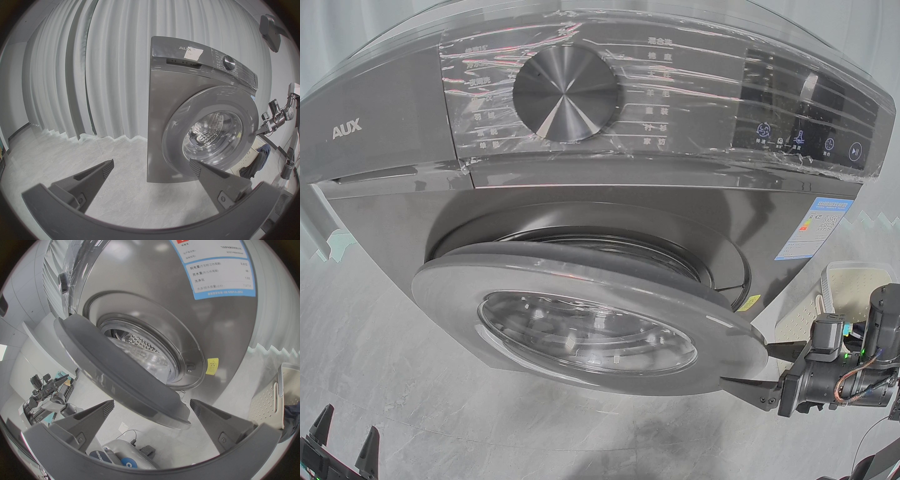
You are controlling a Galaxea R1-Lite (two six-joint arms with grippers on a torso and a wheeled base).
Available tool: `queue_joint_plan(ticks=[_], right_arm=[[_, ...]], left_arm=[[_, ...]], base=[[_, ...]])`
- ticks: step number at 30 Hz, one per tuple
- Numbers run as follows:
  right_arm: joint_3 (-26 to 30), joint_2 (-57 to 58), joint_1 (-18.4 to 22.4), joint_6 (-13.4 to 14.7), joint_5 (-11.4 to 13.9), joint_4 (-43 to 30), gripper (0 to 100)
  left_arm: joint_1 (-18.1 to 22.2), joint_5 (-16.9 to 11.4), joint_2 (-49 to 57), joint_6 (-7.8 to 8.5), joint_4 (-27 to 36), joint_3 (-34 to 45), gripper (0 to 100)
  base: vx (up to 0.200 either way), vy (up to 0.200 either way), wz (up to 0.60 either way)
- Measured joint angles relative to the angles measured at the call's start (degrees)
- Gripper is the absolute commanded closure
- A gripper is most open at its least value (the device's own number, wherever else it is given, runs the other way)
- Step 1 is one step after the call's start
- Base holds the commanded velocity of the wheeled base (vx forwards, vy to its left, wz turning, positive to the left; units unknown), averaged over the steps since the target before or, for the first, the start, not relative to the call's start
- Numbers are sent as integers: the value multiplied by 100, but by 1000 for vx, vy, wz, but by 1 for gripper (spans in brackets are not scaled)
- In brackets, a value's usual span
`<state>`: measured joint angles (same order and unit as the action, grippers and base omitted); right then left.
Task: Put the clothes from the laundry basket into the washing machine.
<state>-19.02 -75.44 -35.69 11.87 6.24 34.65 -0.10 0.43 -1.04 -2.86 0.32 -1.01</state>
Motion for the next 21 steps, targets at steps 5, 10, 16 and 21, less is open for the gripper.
queue_joint_plan(ticks=[5,10,16,21], right_arm=[[-74,39,94,-28,-63,57,0],[-385,-113,343,-44,-91,63,0],[-380,-221,268,-52,-66,52,0],[-134,-130,6,-52,40,28,0]], left_arm=[[0,-2,0,0,0,0,0],[0,-2,0,5,-2,0,0],[0,-2,0,5,-2,0,0],[0,0,0,2,0,0,0]], base=[[-40,0,0],[-200,0,0],[0,0,0],[0,0,0]])
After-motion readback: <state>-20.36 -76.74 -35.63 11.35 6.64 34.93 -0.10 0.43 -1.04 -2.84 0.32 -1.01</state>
